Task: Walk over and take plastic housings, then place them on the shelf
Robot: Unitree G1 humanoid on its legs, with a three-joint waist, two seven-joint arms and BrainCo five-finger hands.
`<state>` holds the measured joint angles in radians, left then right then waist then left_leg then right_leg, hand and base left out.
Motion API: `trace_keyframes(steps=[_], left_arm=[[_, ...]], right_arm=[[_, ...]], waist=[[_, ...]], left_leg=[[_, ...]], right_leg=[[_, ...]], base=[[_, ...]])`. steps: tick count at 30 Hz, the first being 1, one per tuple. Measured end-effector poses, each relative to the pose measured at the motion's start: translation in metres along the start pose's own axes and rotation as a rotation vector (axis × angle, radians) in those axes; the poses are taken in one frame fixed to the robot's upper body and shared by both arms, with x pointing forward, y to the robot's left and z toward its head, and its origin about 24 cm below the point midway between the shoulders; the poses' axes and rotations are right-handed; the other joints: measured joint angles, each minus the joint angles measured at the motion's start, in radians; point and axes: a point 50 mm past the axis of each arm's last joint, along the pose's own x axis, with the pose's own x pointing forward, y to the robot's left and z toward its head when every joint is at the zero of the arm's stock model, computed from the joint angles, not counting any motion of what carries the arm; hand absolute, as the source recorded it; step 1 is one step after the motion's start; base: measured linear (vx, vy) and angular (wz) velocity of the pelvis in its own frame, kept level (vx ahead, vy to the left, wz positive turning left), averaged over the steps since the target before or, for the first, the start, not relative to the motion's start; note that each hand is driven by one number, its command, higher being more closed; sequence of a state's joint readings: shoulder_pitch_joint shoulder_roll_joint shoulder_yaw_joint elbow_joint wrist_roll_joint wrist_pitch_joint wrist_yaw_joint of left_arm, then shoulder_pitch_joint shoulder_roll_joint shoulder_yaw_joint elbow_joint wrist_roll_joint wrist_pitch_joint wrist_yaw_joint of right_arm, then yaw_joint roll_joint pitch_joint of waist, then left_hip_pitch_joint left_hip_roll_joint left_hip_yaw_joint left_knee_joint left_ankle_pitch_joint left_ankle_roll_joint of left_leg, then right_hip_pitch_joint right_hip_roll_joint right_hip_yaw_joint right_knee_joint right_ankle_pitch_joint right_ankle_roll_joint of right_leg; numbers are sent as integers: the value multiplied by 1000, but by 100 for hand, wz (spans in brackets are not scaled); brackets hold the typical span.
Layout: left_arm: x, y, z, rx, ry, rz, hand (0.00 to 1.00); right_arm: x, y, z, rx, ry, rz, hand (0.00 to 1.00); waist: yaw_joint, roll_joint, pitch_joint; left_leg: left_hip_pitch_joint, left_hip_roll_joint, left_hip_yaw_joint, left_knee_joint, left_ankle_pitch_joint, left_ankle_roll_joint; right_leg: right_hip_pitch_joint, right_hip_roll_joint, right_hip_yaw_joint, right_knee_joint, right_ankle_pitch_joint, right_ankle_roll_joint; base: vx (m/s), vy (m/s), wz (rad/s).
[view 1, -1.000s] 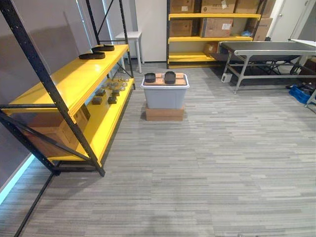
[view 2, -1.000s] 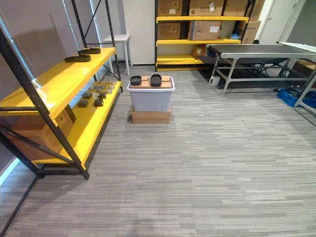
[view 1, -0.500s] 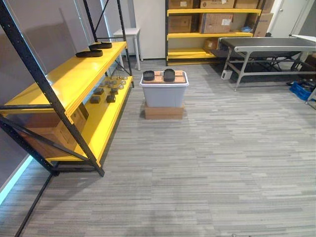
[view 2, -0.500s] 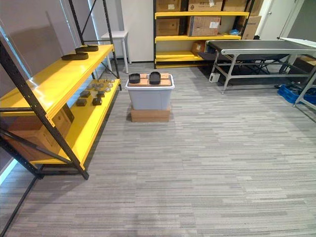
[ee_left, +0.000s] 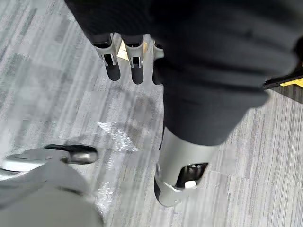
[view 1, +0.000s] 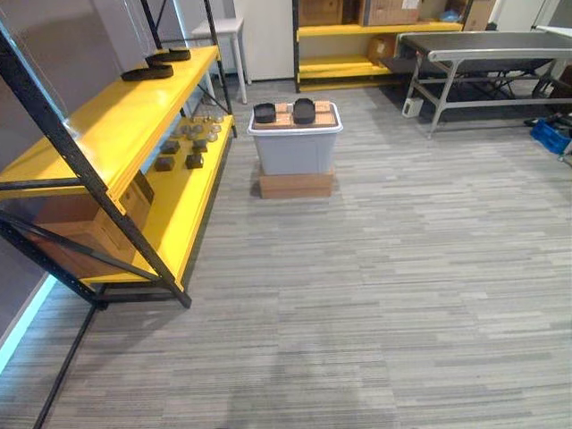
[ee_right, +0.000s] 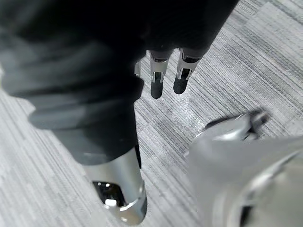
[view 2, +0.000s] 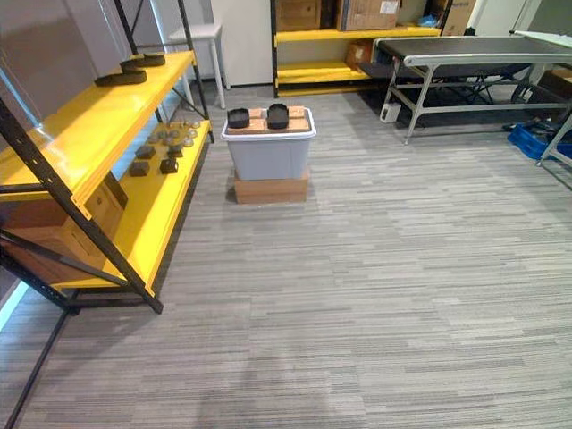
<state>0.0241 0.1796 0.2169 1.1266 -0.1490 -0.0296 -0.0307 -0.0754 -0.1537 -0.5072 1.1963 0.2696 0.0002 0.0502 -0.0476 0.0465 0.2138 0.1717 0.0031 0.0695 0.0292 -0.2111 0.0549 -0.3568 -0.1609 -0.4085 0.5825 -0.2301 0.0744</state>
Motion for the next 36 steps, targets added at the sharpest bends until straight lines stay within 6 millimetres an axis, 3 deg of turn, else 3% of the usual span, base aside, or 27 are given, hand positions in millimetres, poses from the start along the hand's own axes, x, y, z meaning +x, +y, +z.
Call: trace_keyframes(steps=[2, 3, 4, 5, 7, 8, 9, 11, 13, 14, 16, 17, 18, 19, 20, 21, 22, 24, 25, 26, 28, 29, 31, 33, 34, 35, 36], left_arm=[[5, -6, 26, 40, -67, -14, 0], [5, -8, 29, 47, -83, -19, 0], [4, -6, 27, 48, -88, -13, 0], [4, -8, 25, 32, -87, -13, 0], [3, -8, 22, -30, -86, -3, 0], [1, -8, 16, -83, -84, 8, 0], [0, -9, 12, -126, -75, 13, 0], [-1, -16, 9, -145, -71, -1, 0], [-3, -22, 2, -199, -67, -1, 0], [-5, -23, -3, -229, -66, 2, 0], [-8, -21, -17, -263, -32, 12, 0], [-13, -18, -34, -274, 15, 28, 0], [-17, -15, -49, -263, 54, 41, 0], [-19, -12, -55, -266, 72, 51, 0], [-22, -4, -62, -268, 91, 70, 0], [-21, 0, -60, -268, 86, 81, 0], [-19, 6, -54, -259, 72, 90, 0], [-16, 9, -45, -253, 48, 99, 0], [-14, 4, -39, -264, 34, 96, 0], [-13, -1, -35, -272, 24, 85, 0], [-9, -11, -21, -288, -11, 58, 0], [-6, -17, -11, -290, -35, 41, 0], [-3, -25, 0, -293, -58, 18, 0], [-2, -32, 4, -306, -64, 6, 0], [-3, -34, 0, -323, -54, 11, 0], [-4, -42, -5, -347, -36, 3, 0], [-4, -46, -4, -380, -39, -2, 0]], right_arm=[[-1, -2, -7, 4, 16, -4, 0], [-3, -11, -14, 3, 31, -26, 0], [-6, -17, -21, 10, 49, -42, 0], [-7, -22, -24, 44, 50, -61, 0], [-7, -14, -22, 75, 20, -44, 0], [-7, -8, -20, 81, 0, -26, 0], [-7, -4, -21, 78, -3, -19, 0], [-7, -2, -19, 80, -15, -21, 0], [-6, 5, -12, 82, -42, -8, 0], [-5, 11, -6, 91, -60, 5, 0], [-3, 20, 0, 105, -72, 25, 0], [-4, 26, -1, 107, -75, 41, 0], [-5, 24, -9, 84, -56, 35, 0], [-7, 22, -18, 77, -32, 32, 0], [-9, 20, -32, 91, 2, 25, 0], [-12, 18, -45, 116, 32, 11, 0], [-15, 17, -53, 132, 52, 5, 0], [-19, 12, -68, 152, 88, -15, 0], [-21, 9, -72, 133, 102, -23, 0], [-22, 5, -73, 139, 91, -27, 0], [-21, 1, -68, 125, 75, -31, 0], [-22, -1, -68, 121, 73, -39, 0], [-23, -6, -74, 129, 89, -59, 0], [-27, -12, -83, 122, 118, -79, 0], [-28, -18, -84, 128, 122, -96, 0], [-28, -29, -80, 121, 110, -120, 0], [-26, -28, -72, 118, 88, -115, 0]], waist=[[-15, -4, 15], [-25, -6, 4], [-29, -22, -6], [-30, -13, -9], [-21, -9, -12], [-10, -1, -11], [6, -2, -8], [29, -9, -3], [50, -8, -6], [77, -15, -9], [124, -25, -4], [141, -24, -5], [152, -24, -16], [166, -38, -32], [178, -53, -74], [169, -90, -81], [159, -117, -74], [142, -142, -67], [131, -138, -63], [107, -116, -63], [85, -108, -67], [81, -107, -67], [56, -106, -66], [45, -103, -67], [28, -72, -72], [28, -32, -87], [37, -19, -86]], left_leg=[[26, 41, -42, -13, -32, -34], [74, 62, -56, -29, -51, -60], [93, 61, -59, 16, -73, -92], [70, 88, -46, 127, -94, -128], [-86, 138, -15, 530, -58, -187], [-177, 173, -17, 812, -13, -234], [-243, 193, -8, 1008, -6, -246], [-334, 194, 31, 1139, -11, -237], [-459, 173, 65, 1124, -43, -179], [-545, 144, 73, 1006, -71, -132], [-624, 81, 40, 654, -49, -115], [-638, 64, 0, 421, 7, -114], [-648, 73, -12, 341, 60, -126], [-644, 68, -6, 391, 100, -113], [-635, 46, 0, 439, 150, -58], [-595, 7, 9, 457, 161, -21], [-547, -28, 9, 463, 162, 3], [-448, -80, 9, 467, 111, 39], [-348, -95, -8, 457, 70, 55], [-253, -94, -32, 418, 42, 68], [-120, -79, -80, 321, 10, 80], [-71, -65, -107, 285, -6, 76], [37, -29, -167, 218, -57, 64], [116, -11, -199, 163, -98, 60], [163, 16, -225, 141, -112, 66], [156, 40, -233, 180, -105, 48], [96, 36, -233, 328, -49, -42]], right_leg=[[-41, 46, -2, -124, 40, -55], [-40, 59, 8, -134, 56, -90], [-18, 60, 15, -130, 105, -152], [8, 77, 7, -117, 89, -166], [101, 126, 7, -179, 51, -186], [189, 173, 20, -239, 43, -194], [295, 205, 44, -303, 40, -200], [440, 210, 71, -388, 40, -200], [537, 207, 107, -461, 40, -200], [579, 192, 142, -502, 40, -200], [620, 148, 192, -522, 36, -193], [663, 128, 216, -525, 23, -170], [711, 118, 226, -507, -3, -126], [720, 98, 236, -474, -18, -102], [686, 53, 249, -332, -28, -84], [598, -9, 276, -76, 8, -38], [525, -55, 307, 132, 121, -21], [413, -113, 351, 429, 282, 8], [339, -145, 319, 592, 275, 2], [260, -147, 278, 667, 255, -12], [136, -115, 209, 631, 165, -40], [77, -87, 173, 557, 127, -19], [-17, -15, 80, 218, 109, 1], [-32, 43, 55, -127, 127, -13], [-25, 80, 76, -151, 227, -101], [-21, 108, 68, -122, 179, -165], [-14, 98, 76, -72, 124, -200]], base=[[482, -236, 70], [555, -273, 68], [672, -299, 49], [746, -302, 21], [765, -281, -11], [753, -237, -32], [737, -217, -32], [661, -137, -20], [692, -38, -32], [755, 85, -72], [691, 136, -98], [669, 189, -96], [702, 206, -92], [776, 273, -73], [839, 338, -44], [843, 358, -17], [813, 324, 13], [692, 200, 32], [710, 133, 46], [681, 109, 42], [696, 37, 54], [759, -56, 75], [772, -178, 73], [806, -248, 59], [895, -278, 52], [908, -274, 36], [1061, -311, 21]])
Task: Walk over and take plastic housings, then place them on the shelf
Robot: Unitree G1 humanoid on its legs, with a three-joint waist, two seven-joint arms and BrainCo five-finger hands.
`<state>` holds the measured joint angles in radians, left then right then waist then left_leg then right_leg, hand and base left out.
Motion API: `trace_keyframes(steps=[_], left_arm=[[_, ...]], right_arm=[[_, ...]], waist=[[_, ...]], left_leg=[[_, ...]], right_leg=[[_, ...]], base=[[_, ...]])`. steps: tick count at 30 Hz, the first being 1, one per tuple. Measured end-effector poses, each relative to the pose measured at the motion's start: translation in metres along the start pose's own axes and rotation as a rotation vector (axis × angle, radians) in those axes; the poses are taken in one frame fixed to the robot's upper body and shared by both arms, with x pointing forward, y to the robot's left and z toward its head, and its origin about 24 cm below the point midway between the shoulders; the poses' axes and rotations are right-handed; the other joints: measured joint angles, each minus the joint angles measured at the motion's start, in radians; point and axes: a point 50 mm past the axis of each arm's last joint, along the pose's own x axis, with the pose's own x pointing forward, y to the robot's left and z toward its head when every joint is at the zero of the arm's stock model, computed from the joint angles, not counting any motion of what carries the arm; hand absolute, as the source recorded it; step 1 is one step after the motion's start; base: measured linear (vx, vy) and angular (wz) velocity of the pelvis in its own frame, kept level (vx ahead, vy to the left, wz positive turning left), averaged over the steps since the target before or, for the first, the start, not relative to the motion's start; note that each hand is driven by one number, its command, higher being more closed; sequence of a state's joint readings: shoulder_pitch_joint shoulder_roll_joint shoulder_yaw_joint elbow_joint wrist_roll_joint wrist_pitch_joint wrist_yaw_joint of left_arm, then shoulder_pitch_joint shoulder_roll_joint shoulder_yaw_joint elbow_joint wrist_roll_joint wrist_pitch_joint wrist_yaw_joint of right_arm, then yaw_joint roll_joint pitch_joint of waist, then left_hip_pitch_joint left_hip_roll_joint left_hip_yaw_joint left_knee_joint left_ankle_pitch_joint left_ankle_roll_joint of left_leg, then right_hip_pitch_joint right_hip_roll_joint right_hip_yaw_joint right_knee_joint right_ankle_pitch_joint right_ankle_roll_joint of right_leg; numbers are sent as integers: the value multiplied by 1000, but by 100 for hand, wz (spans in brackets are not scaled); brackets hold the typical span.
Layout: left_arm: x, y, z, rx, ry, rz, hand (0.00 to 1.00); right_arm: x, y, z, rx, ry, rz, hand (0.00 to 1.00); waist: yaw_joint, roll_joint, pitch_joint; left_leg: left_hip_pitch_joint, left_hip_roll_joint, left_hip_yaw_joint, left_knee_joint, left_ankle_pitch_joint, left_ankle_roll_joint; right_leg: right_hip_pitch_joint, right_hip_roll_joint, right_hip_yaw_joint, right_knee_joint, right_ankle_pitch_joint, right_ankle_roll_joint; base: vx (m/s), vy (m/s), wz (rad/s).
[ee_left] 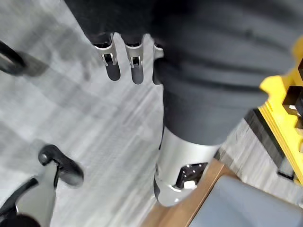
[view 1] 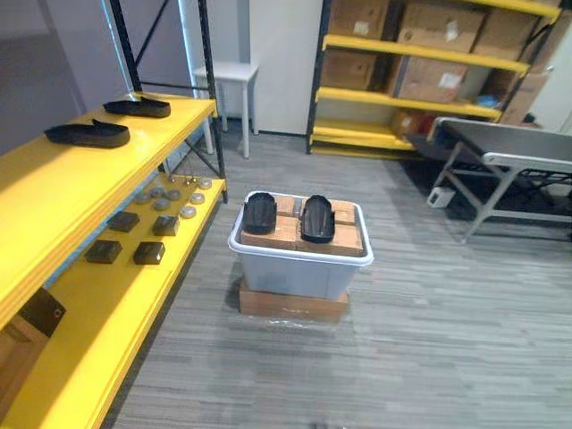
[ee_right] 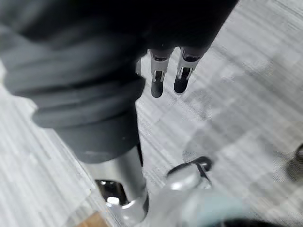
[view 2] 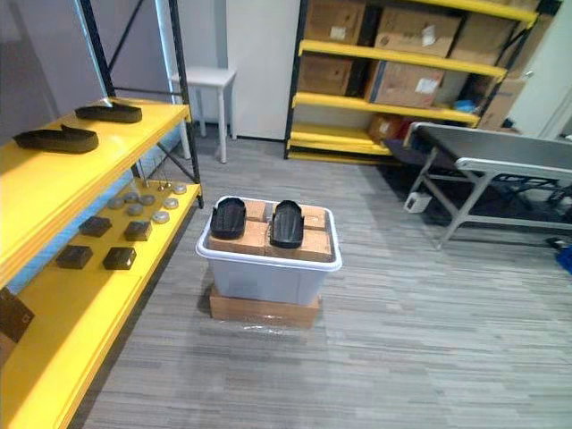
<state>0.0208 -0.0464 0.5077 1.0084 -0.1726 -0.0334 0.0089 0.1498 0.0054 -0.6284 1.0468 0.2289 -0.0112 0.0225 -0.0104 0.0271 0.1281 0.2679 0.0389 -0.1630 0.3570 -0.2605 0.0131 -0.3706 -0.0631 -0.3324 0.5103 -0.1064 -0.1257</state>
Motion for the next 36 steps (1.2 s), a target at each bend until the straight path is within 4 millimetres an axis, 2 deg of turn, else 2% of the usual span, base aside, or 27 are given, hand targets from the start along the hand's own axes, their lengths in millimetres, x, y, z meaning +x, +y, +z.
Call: trace_keyframes(steps=[1, 2, 3, 4, 6, 7, 8, 9, 10, 11, 12, 13, 14, 15, 16, 18, 19, 20, 21, 23, 24, 25, 26, 27, 29, 34, 36], left_arm=[[1, -5, 2, -45, -7, -1, 0], [0, -5, 1, -73, -11, 7, 0], [0, -3, 0, -94, -14, 14, 0], [-1, 3, -2, -114, -12, 33, 0], [-4, 14, -9, -121, 4, 60, 0], [-6, 18, -13, -128, 17, 66, 0], [-7, 22, -18, -141, 30, 73, 0], [-9, 28, -22, -157, 40, 88, 0], [-10, 31, -23, -144, 43, 94, 0], [-12, 34, -27, -92, 56, 86, 0], [-12, 40, -28, -36, 68, 89, 0], [-12, 41, -27, -18, 68, 92, 0], [-11, 42, -26, 12, 72, 93, 0], [-11, 43, -24, 38, 71, 90, 0], [-10, 44, -20, 59, 62, 89, 0], [-10, 45, -18, 100, 55, 79, 0], [-10, 45, -16, 139, 48, 67, 0], [-9, 43, -14, 162, 46, 56, 0], [-7, 39, -10, 188, 34, 39, 0], [-6, 33, -4, 203, 5, 25, 0], [-5, 35, 1, 212, -13, 26, 0], [-5, 36, 6, 219, -31, 27, 0], [-3, 24, 5, 219, -30, 6, 0], [-4, 20, 1, 209, -27, -4, 0], [-4, 16, 1, 203, -34, -8, 0], [0, -4, 19, 229, -111, -56, 0], [2, -15, 29, 236, -144, -75, 0]], right_arm=[[0, -2, 5, 14, -17, -7, 0], [1, -2, 6, 13, -19, -5, 0], [1, -1, 7, 19, -21, -6, 0], [2, 0, 7, 21, -12, -6, 0], [3, 12, 11, 3, -21, 26, 0], [3, 16, 12, 0, -26, 40, 0], [4, 22, 17, -12, -39, 58, 0], [5, 29, 22, -12, -49, 72, 0], [5, 30, 23, -21, -53, 69, 0], [5, 27, 27, -40, -71, 58, 0], [4, 34, 23, -87, -68, 69, 0], [4, 39, 25, -121, -80, 88, 0], [2, 49, 34, -180, -128, 121, 0], [-3, 62, 53, -227, -222, 155, 0], [-7, 70, 63, -248, -277, 173, 0], [-19, 88, 95, -321, -443, 201, 0], [-30, 102, 114, -368, -555, 220, 0], [-38, 108, 123, -391, -615, 230, 0], [-47, 114, 138, -417, -699, 229, 0], [-58, 116, 154, -432, -789, 209, 0], [-66, 115, 162, -423, -842, 193, 0], [-69, 115, 165, -419, -869, 186, 0], [-72, 112, 177, -439, -912, 153, 0], [-76, 114, 188, -452, -960, 137, 0], [-85, 125, 206, -435, -1027, 135, 0], [-112, 162, 236, -348, -1162, 172, 0], [-127, 188, 248, -333, -1217, 226, 0]], waist=[[-2, 22, 10], [5, 41, 13], [6, 52, 18], [6, 50, 21], [16, 35, 16], [29, 26, 11], [46, 22, 11], [55, 17, 15], [55, 15, 16], [54, 27, 8], [66, -1, 4], [61, -5, 6], [52, -10, 2], [49, -17, 4], [50, -36, 12], [40, -42, 21], [30, -32, 28], [26, -27, 34], [28, -21, 38], [30, -21, 40], [24, -45, 37], [25, -74, 40], [23, -42, 57], [28, -13, 53], [33, 9, 70], [60, 15, 154], [79, 15, 194]], left_leg=[[-67, -9, 1, 211, 100, -114], [-136, -4, 0, 411, 204, -259], [-189, 3, 5, 570, 219, -267], [-288, 28, 60, 813, 219, -266], [-415, 97, 163, 924, 206, -254], [-464, 141, 224, 883, 176, -231], [-512, 186, 289, 749, 112, -165], [-537, 186, 321, 547, 58, -116], [-540, 165, 322, 418, 56, -104], [-512, 99, 298, 77, 167, -36], [-467, 63, 261, 39, 212, -30], [-437, 67, 260, -5, 216, -30], [-398, 67, 256, -79, 233, -31], [-372, 61, 264, -112, 233, -31], [-358, 45, 274, -122, 228, -35], [-314, 46, 283, -158, 210, -40], [-293, 63, 285, -172, 201, -45], [-283, 76, 280, -181, 201, -46], [-278, 98, 268, -187, 201, -47], [-282, 122, 250, -188, 202, -54], [-285, 102, 230, -189, 192, -81], [-282, 87, 216, -191, 180, -102], [-295, 115, 179, -191, 175, -129], [-328, 130, 161, -190, 173, -132], [-367, 156, 140, -195, 174, -132], [-440, 142, 94, -173, 179, -140], [-471, 119, 79, -159, 179, -141]], right_leg=[[66, 10, -8, -7, -56, 6], [133, 27, -11, -36, -85, 12], [188, 41, -14, -57, -102, 18], [289, 63, -9, -103, -127, 17], [422, 78, 14, -209, -128, 15], [477, 76, 31, -267, -124, 23], [550, 69, 56, -332, -111, 44], [591, 53, 76, -348, -117, 69], [607, 42, 78, -342, -127, 87], [616, 39, 78, -301, -157, 133], [608, 6, 113, -234, -159, 143], [589, 2, 135, -190, -143, 136], [558, 4, 169, -201, -169, 142], [532, -1, 186, -238, -163, 148], [506, -19, 194, -219, -88, 164], [413, -36, 215, 1, -100, 201], [327, -36, 250, 176, -65, 252], [288, -32, 268, 232, -103, 250], [246, -34, 274, 211, -180, 224], [203, -27, 337, 66, -189, 216], [222, -49, 389, -122, -99, 226], [219, -69, 406, -183, -33, 236], [226, -41, 374, -175, -37, 225], [221, -20, 363, -219, -21, 209], [207, 11, 347, -269, 8, 194], [170, 3, 316, -282, 20, 200], [160, -20, 312, -301, 34, 212]], base=[[830, -259, 17], [788, -231, 22], [549, -104, 10], [530, -73, 2], [698, -71, -25], [731, -56, -59], [605, 5, -61], [607, 39, -42], [597, 106, -15], [554, 157, -12], [566, 156, -6], [566, 162, 0], [599, 130, 12], [536, 104, 3], [364, 39, -6], [253, -67, -16], [294, -145, -10], [270, -160, 7], [217, -144, 14], [213, -216, 30], [213, -273, 51], [199, -323, 68], [154, -272, 42], [129, -240, 33], [73, -120, 3], [5, -8, 18], [-24, 115, 16]])
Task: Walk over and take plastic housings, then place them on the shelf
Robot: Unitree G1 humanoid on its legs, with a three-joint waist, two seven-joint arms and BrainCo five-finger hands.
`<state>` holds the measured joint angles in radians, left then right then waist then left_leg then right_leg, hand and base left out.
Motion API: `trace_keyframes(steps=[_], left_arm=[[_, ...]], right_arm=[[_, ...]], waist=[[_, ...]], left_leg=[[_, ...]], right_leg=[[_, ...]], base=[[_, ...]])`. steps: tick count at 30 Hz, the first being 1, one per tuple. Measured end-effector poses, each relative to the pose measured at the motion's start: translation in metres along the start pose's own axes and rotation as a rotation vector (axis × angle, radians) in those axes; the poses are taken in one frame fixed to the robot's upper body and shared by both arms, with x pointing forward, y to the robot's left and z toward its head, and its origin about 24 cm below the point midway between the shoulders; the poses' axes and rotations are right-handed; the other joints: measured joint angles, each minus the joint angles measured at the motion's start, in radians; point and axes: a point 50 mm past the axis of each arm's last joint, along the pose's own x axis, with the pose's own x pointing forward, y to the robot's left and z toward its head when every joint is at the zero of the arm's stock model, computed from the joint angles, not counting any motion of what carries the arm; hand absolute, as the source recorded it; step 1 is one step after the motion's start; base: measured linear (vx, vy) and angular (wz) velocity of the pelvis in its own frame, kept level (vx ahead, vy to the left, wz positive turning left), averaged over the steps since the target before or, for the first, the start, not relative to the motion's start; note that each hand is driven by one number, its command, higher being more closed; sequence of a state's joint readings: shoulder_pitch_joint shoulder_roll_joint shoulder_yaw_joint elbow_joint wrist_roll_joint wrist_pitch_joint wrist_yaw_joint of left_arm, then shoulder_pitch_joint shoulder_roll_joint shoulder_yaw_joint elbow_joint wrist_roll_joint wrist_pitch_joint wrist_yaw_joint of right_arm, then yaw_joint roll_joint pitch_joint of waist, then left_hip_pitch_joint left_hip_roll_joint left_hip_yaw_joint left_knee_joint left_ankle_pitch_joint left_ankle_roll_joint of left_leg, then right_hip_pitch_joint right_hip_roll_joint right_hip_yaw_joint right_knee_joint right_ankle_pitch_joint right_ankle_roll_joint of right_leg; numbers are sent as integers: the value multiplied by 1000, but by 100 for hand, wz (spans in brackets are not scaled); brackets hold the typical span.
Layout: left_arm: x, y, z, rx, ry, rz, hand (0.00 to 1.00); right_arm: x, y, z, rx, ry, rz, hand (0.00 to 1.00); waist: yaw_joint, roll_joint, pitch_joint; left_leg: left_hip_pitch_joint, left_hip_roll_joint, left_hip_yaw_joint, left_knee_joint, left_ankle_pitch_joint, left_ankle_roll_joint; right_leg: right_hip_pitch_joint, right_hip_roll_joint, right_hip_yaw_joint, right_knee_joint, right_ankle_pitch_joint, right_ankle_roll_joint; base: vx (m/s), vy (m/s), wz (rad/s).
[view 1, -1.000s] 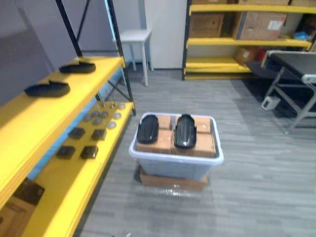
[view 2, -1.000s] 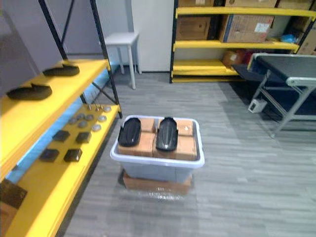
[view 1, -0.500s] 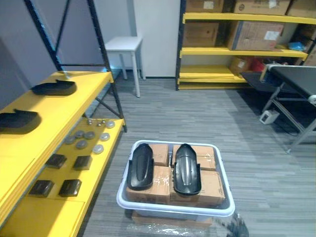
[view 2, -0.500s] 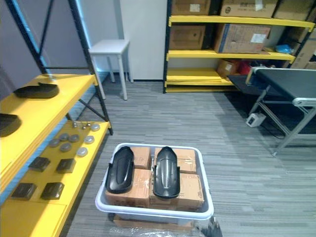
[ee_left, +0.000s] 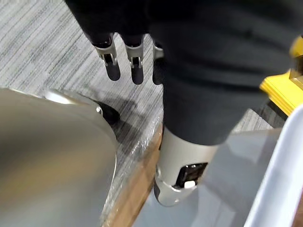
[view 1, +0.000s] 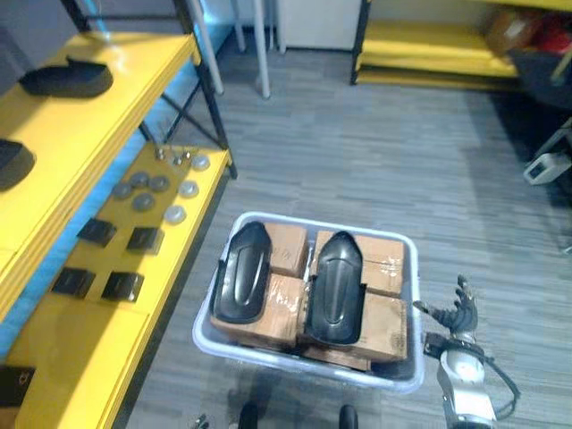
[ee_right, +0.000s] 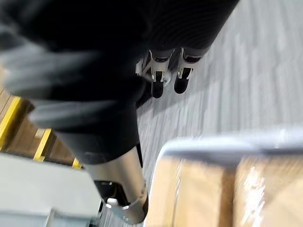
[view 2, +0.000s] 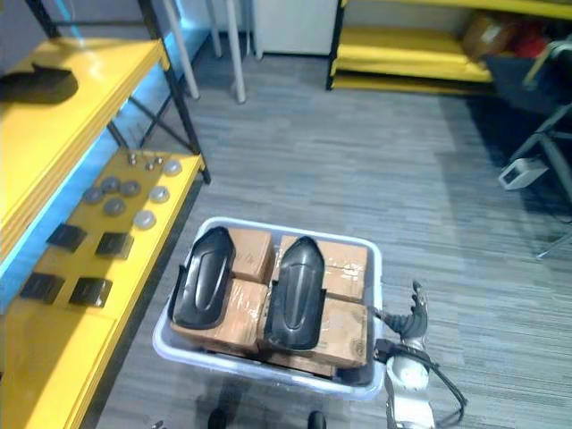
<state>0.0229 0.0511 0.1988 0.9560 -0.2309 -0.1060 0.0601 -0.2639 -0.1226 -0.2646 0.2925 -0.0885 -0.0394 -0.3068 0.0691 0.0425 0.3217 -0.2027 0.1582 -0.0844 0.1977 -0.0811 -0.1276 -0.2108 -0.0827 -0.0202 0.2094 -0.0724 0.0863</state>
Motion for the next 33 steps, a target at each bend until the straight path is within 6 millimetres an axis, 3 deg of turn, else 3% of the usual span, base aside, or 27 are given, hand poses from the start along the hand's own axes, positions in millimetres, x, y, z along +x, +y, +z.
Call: trace_keyframes(steps=[3, 8, 17, 24, 27, 29, 32, 33], left_arm=[[4, -5, 12, 22, -33, -12, 0], [5, 2, 17, 48, -41, 10, 0], [6, 5, 17, 89, -40, 15, 0], [7, 5, 22, 128, -54, 27, 0], [8, 4, 27, 134, -66, 28, 0], [10, 1, 32, 155, -84, 14, 0], [13, -4, 41, 138, -104, 5, 0], [14, -6, 43, 134, -109, -2, 0]], right_arm=[[13, 21, 21, 29, -48, 32, 0], [22, 34, 43, 57, -110, 52, 0], [19, 36, 22, -14, -28, 37, 0], [18, 35, 17, -84, -6, 12, 0], [20, 37, -1, -122, 79, 22, 0], [29, 40, -2, -143, 110, 26, 0], [59, 33, 23, -171, 82, -31, 0], [72, 26, 34, -184, 76, -56, 100]], waist=[[27, 0, 39], [36, -1, 83], [26, -5, 99], [26, -12, 115], [31, -18, 121], [31, -18, 122], [34, -15, 126], [39, -13, 128]], left_leg=[[-27, -20, -6, 17, 0, 1], [-49, -37, -28, 19, 6, 10], [-56, -37, -28, 15, 17, 16], [-91, -37, -29, 11, 36, 17], [-104, -38, -35, 19, 37, 17], [-144, -39, -45, 37, 37, 17], [-213, -43, -65, 78, 37, 17], [-240, -45, -75, 95, 36, 16]], right_leg=[[1, -19, -8, -33, 21, 9], [2, -34, -23, -50, 33, 11], [-1, -32, -22, -65, 53, 8], [-37, -30, -21, -65, 71, 7], [-43, -30, -24, -64, 73, 7], [-72, -29, -28, -59, 78, 7], [-114, -28, -46, -58, 93, 8], [-131, -28, -49, -54, 97, 9]], base=[[-53, 99, 12], [-59, 45, 13], [-65, 7, -1], [-63, 0, 0], [-56, 2, 4], [-54, 4, 8], [-70, 11, 12], [-87, 17, 13]])
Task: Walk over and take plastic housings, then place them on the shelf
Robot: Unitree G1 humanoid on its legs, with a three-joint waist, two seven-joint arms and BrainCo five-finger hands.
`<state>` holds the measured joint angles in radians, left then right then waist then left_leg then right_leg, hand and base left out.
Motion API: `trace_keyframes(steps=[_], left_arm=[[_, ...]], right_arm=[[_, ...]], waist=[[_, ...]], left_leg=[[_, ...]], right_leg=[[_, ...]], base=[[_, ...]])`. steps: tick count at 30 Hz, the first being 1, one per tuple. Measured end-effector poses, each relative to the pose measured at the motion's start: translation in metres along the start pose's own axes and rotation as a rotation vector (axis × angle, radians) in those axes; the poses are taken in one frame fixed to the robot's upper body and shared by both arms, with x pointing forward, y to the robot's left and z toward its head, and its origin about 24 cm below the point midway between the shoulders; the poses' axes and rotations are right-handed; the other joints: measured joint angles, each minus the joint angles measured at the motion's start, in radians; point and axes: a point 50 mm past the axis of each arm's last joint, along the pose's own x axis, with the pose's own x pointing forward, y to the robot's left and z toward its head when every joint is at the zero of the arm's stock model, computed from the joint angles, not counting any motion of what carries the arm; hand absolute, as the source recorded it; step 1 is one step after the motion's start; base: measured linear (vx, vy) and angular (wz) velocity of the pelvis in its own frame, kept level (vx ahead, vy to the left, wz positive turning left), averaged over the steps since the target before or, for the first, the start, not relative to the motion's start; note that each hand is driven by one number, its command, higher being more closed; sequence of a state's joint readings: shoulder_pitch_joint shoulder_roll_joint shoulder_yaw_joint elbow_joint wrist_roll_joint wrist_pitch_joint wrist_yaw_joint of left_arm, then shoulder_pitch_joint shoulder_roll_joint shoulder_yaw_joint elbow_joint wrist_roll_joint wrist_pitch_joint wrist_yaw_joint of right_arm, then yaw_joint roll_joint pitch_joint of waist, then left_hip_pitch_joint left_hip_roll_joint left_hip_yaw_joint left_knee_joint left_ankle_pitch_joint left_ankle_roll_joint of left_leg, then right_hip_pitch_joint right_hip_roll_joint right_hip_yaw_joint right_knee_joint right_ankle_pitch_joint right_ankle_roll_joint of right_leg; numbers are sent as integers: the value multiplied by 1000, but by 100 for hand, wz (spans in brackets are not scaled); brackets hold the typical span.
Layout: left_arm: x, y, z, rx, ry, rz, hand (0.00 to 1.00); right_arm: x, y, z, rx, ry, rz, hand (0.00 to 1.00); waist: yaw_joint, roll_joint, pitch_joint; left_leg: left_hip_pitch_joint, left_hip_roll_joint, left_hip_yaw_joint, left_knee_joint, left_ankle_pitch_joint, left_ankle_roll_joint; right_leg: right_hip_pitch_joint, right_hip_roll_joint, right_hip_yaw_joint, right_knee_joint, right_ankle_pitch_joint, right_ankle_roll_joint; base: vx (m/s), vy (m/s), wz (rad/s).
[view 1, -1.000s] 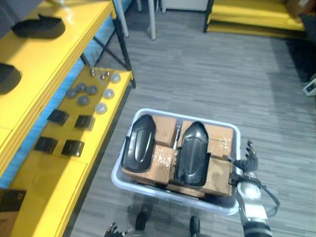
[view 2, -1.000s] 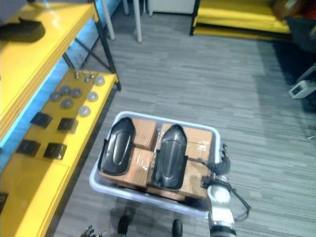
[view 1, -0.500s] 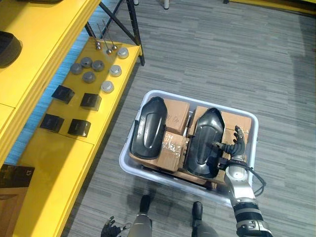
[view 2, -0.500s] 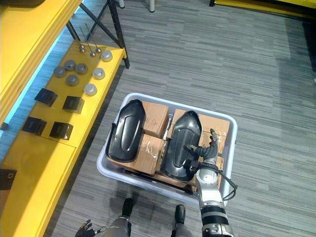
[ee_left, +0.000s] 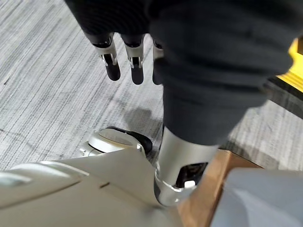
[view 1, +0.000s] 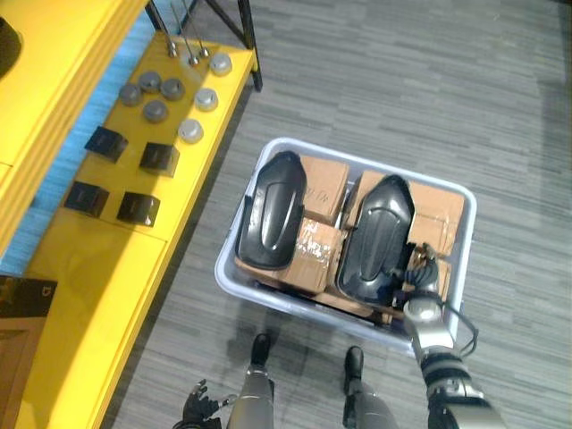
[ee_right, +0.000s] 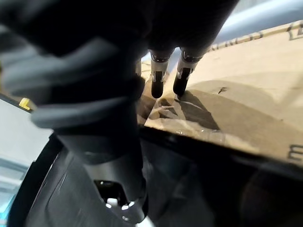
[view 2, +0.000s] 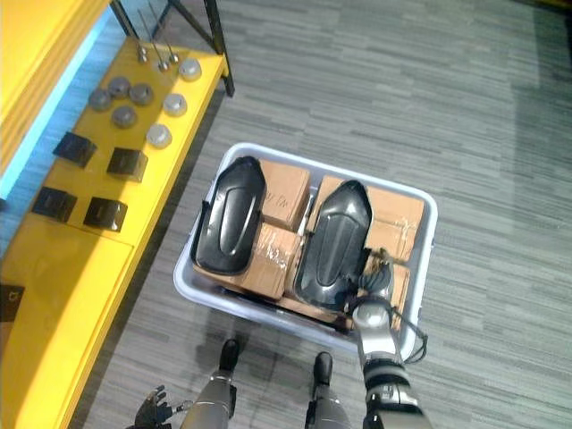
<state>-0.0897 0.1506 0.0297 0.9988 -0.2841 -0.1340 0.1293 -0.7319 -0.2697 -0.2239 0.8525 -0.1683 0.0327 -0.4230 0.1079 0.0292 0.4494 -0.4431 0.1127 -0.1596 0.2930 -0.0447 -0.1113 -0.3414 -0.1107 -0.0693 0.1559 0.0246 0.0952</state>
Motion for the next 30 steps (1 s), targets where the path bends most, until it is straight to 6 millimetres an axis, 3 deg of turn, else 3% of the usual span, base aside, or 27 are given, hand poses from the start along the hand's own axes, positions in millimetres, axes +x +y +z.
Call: trace_keyframes(steps=[3, 6, 9, 13, 16, 18, 24, 26, 29, 30], left_arm=[[4, -12, 13, -44, -32, -25, 0], [8, -24, 23, -86, -45, -44, 0], [8, -24, 23, -93, -37, -39, 0], [8, -26, 24, -95, -38, -31, 0], [8, -31, 24, -102, -40, -41, 0], [7, -33, 23, -101, -38, -46, 0], [-2, -40, 20, -64, -83, -104, 0], [-7, -40, 21, -64, -113, -118, 0], [-15, -44, 40, -74, -218, -167, 0], [-20, -46, 60, -85, -307, -197, 0]], right_arm=[[28, -31, 34, -5, -45, -83, 100], [40, -60, 49, -29, -77, -140, 100], [40, -59, 55, -80, -116, -126, 100], [32, -35, 60, -142, -174, -28, 100], [21, -14, 40, -164, -143, 52, 100], [9, -3, 16, -199, -113, 102, 100], [-24, 3, -42, -335, -47, 175, 100], [-36, 3, -53, -365, -51, 193, 100], [-44, -7, -58, -435, -87, 172, 100], [-44, -13, -58, -452, -99, 151, 100]], waist=[[24, 14, 7], [46, 27, 14], [42, 31, 19], [31, 30, 19], [29, 30, 19], [28, 30, 20], [-3, 24, 19], [-21, 16, 3], [-41, 4, -33], [-45, -4, -69]], left_leg=[[-92, -6, -24, 42, 0, 0], [-159, -11, -42, 59, 5, 6], [-163, -10, -45, 57, 14, 2], [-131, -3, -34, 43, 21, -4], [-75, -1, -25, 18, 22, -4], [-15, -2, -18, -8, 25, -1], [143, -9, -5, -108, 53, 1], [175, -8, -2, -139, 63, -1], [230, -8, 0, -207, 93, -2], [263, -6, 7, -237, 104, -2]], right_leg=[[-68, 0, -17, 19, 10, 2], [-129, -3, -31, 46, 10, 2], [-134, -3, -36, 51, 10, 2], [-119, -1, -30, 52, 10, 1], [-73, -2, -27, 41, 9, 0], [-22, -6, -25, 29, 6, 2], [113, -19, -27, -19, 3, 5], [134, -20, -28, -29, 3, 5], [165, -24, -31, -44, 4, 6], [185, -24, -30, -53, 4, 6]], base=[[-139, 17, 13], [-115, -6, 16], [-38, -27, 1], [21, -26, -6], [43, -25, -3], [46, -9, 2], [28, 6, 3], [0, 0, 0], [0, 0, 0], [21, -12, -3]])
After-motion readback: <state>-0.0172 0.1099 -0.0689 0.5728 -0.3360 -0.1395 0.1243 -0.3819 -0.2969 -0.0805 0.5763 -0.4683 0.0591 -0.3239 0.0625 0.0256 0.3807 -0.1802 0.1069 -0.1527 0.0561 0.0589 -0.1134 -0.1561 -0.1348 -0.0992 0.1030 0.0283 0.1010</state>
